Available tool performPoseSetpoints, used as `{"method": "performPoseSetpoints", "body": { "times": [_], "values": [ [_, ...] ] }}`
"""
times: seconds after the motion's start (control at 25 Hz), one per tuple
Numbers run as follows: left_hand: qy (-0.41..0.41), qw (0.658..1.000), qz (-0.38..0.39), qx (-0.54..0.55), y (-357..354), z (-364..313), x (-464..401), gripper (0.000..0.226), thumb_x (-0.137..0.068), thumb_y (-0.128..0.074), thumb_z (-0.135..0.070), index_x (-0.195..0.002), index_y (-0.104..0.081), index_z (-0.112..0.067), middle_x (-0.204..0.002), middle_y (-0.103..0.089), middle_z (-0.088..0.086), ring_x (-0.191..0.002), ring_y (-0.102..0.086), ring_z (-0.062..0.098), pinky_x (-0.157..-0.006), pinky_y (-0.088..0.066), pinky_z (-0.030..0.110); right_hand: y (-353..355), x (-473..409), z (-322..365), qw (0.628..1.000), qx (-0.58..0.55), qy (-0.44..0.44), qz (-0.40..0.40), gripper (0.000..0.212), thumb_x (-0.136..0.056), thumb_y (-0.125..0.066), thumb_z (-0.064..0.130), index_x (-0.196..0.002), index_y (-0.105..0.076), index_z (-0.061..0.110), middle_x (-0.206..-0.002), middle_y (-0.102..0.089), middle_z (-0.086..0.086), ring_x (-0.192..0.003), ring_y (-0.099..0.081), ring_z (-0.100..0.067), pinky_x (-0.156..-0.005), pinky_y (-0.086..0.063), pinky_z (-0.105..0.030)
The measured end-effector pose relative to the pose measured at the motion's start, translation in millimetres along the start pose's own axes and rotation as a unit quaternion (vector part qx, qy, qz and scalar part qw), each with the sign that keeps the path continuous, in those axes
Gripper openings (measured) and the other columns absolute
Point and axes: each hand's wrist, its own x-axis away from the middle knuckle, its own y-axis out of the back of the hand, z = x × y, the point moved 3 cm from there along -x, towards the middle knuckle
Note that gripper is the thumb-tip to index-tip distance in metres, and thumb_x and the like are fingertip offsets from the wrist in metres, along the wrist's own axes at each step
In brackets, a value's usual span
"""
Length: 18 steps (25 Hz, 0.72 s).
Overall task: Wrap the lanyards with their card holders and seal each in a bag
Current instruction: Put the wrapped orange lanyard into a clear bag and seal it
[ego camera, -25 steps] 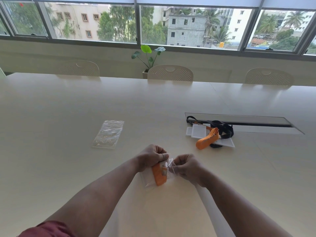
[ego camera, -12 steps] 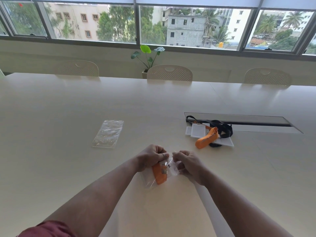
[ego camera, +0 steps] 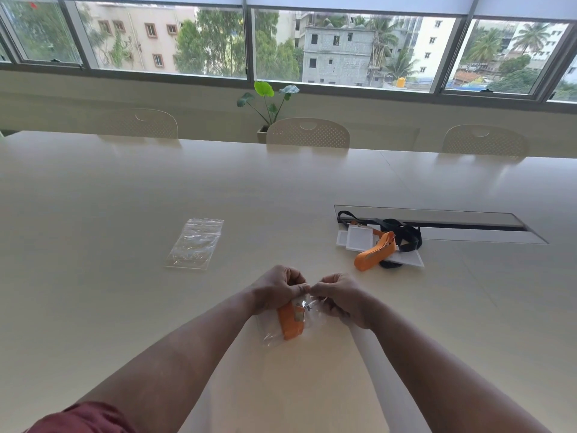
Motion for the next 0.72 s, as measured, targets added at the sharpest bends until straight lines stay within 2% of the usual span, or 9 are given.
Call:
{"method": "performPoseSetpoints", "body": {
  "times": [0.36,0.72],
  "values": [
    [0.005,1.000,0.007,0.013,0.8,-0.8,1.3,0.016,-0.097,-0.069,-0.024,-0.087,-0.075,-0.014,-0.076,-0.069,0.001,-0.068,-0.060,0.012,-0.062,-0.051,0.027,0.5,4.1,2.1,1.000,0.021,-0.001,0.020,0.012,-0.091,-0.074,0.014,-0.090,-0.069,0.003,-0.060,-0.061,-0.001,-0.046,-0.048,-0.006,-0.041,-0.039,-0.017],
    [0.000,0.999,0.033,0.025,2.0,-4.2,5.6,0.018,-0.098,-0.068,-0.025,-0.094,-0.076,-0.009,-0.082,-0.071,0.005,-0.075,-0.063,0.018,-0.072,-0.055,0.036,2.4,5.9,0.7,0.999,0.020,0.000,0.050,0.009,-0.094,-0.070,0.011,-0.091,-0.068,0.003,-0.065,-0.063,-0.002,-0.050,-0.049,-0.008,-0.044,-0.040,-0.018]
  ]
}}
